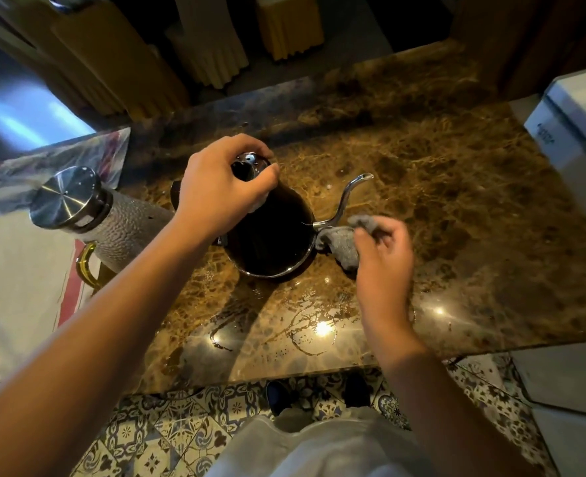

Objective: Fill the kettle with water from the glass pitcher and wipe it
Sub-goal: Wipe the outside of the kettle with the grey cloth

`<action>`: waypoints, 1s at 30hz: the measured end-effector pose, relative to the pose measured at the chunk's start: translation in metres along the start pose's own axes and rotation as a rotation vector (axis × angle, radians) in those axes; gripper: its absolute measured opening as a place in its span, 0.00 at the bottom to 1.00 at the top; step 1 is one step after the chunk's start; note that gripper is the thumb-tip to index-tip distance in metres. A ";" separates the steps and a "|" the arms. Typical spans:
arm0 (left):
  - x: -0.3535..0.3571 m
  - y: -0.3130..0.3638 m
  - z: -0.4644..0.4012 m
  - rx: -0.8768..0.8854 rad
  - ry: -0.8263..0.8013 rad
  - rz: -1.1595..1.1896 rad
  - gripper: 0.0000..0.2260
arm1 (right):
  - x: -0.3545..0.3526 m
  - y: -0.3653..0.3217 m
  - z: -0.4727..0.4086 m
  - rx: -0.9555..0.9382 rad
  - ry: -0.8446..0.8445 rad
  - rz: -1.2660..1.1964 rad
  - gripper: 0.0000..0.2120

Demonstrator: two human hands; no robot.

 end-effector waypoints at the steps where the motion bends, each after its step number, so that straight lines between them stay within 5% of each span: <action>1: 0.000 -0.001 0.000 -0.004 0.011 0.003 0.13 | -0.001 0.003 0.008 0.016 0.011 -0.034 0.08; 8: 0.000 -0.002 0.002 0.000 0.032 0.005 0.15 | 0.056 -0.010 0.027 -0.157 -0.250 0.119 0.07; 17: 0.001 -0.004 0.000 0.016 0.016 0.020 0.14 | 0.050 0.046 0.032 0.246 -0.254 0.121 0.06; 23: 0.001 -0.003 -0.001 0.026 -0.014 0.029 0.13 | 0.045 0.017 0.015 0.078 -0.174 0.124 0.13; 30: -0.001 -0.004 -0.002 0.044 -0.037 0.033 0.14 | 0.044 0.020 -0.002 0.134 -0.362 0.318 0.15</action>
Point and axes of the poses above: each hand's wrist, its own z-axis away from the middle knuckle, its own x-axis out of the palm, y = z × x, the point moved 7 cm from there along -z, towards the middle knuckle, and after that the axes turned 1 degree about y, right-handed, at the moved point
